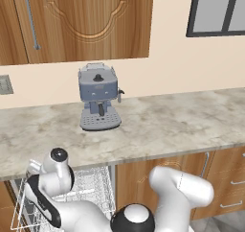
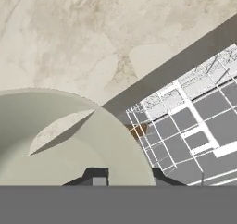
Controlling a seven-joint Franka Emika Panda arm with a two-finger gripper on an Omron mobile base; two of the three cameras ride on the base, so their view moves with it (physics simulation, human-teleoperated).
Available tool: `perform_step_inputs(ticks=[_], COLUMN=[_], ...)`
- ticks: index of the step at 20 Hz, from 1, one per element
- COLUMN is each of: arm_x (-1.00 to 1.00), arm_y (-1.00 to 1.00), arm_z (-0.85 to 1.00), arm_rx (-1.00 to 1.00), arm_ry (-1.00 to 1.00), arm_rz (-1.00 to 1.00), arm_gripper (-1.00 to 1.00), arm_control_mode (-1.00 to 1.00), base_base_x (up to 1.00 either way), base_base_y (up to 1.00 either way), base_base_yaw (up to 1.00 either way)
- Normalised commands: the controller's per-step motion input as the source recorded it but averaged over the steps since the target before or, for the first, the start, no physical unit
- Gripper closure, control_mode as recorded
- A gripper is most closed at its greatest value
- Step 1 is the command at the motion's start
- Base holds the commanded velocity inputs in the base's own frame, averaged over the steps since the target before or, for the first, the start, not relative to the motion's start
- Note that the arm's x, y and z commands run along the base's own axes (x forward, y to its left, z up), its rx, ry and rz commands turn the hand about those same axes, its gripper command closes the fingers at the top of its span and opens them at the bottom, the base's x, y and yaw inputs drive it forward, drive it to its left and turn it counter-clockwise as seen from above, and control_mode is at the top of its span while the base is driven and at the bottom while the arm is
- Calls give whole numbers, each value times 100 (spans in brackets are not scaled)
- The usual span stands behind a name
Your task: Pick up the cup and bowl from the counter, place them in the dishwasher, and close the dishwasher door.
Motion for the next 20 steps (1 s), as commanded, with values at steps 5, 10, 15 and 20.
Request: perform_step_inputs(ticks=[5, 10, 15, 20], arm_x=[-3, -53, -68, -24], arm_y=[53, 96, 91, 42], arm_z=[-68, -28, -29, -74], arm_rx=[-8, -14, -12, -12], arm_ry=[7, 0, -1, 0], arm_rz=[2, 3, 4, 2], arm_gripper=[100, 100, 100, 100], arm_control_mode=[-100, -100, -100, -100], base_base_x=[0, 0, 0, 0], base_base_y=[0, 0, 0, 0], base_base_yaw=[0, 0, 0, 0])
